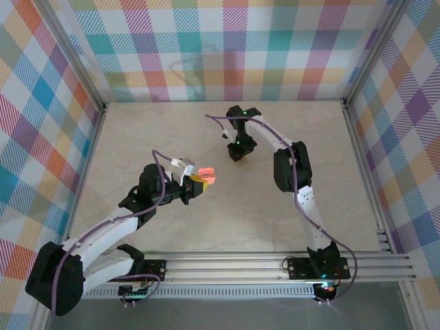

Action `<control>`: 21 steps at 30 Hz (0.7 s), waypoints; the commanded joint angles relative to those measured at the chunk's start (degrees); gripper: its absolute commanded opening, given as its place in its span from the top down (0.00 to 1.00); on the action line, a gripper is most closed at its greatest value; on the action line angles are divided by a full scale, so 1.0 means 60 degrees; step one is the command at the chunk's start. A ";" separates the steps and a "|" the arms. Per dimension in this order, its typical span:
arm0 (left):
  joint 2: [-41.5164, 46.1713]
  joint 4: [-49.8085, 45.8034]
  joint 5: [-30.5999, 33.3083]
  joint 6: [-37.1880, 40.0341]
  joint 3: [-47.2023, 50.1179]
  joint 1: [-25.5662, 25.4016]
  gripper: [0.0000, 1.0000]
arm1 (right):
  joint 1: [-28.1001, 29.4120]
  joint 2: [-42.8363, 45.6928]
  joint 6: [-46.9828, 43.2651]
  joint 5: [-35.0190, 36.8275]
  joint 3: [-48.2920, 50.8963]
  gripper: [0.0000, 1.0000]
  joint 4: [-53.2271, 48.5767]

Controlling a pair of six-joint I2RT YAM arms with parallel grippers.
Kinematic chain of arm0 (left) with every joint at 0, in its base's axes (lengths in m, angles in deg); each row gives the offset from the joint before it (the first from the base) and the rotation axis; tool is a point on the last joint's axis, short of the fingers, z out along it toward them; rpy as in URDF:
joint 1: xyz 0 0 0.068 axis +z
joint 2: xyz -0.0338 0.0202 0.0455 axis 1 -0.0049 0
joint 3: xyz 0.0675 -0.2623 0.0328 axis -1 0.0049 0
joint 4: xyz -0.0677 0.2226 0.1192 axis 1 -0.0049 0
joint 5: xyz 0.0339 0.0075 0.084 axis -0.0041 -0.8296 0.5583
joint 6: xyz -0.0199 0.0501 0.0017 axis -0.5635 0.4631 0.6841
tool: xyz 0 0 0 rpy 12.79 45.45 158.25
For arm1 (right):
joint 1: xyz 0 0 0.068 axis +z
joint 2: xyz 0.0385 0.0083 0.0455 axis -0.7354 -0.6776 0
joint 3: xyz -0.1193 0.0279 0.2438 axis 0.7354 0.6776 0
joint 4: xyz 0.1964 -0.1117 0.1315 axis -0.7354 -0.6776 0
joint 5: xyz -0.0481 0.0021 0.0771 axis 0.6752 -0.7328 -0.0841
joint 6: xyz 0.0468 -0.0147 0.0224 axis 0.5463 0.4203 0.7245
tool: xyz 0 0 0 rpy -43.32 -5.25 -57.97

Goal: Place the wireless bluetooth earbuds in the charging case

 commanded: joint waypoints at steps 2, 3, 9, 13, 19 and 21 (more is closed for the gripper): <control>0.0389 0.0183 0.0092 0.0072 -0.0067 0.0047 1.00 | 0.0064 -0.0169 0.0165 -0.0201 -0.0225 0.63 -0.0423; 0.0419 0.0168 0.0102 0.0079 -0.0063 0.0047 1.00 | 0.0064 -0.0180 0.0167 -0.0201 -0.0220 0.62 -0.0433; 0.0572 0.0135 0.0119 0.0057 -0.0005 0.0054 1.00 | 0.0064 -0.0242 0.0152 -0.0199 -0.0205 0.62 -0.0522; 0.0613 0.0139 0.0111 0.0021 0.0010 0.0056 1.00 | 0.0064 -0.0285 0.0152 -0.0260 -0.0207 0.67 -0.0537; 0.0704 0.0125 0.0082 0.0006 0.0025 0.0049 1.00 | 0.0064 -0.0315 0.0267 -0.0245 -0.0233 0.64 -0.0449; 0.0736 0.0124 0.0096 0.0006 0.0040 0.0048 1.00 | 0.0063 -0.0330 0.0312 -0.0245 -0.0263 0.60 -0.0450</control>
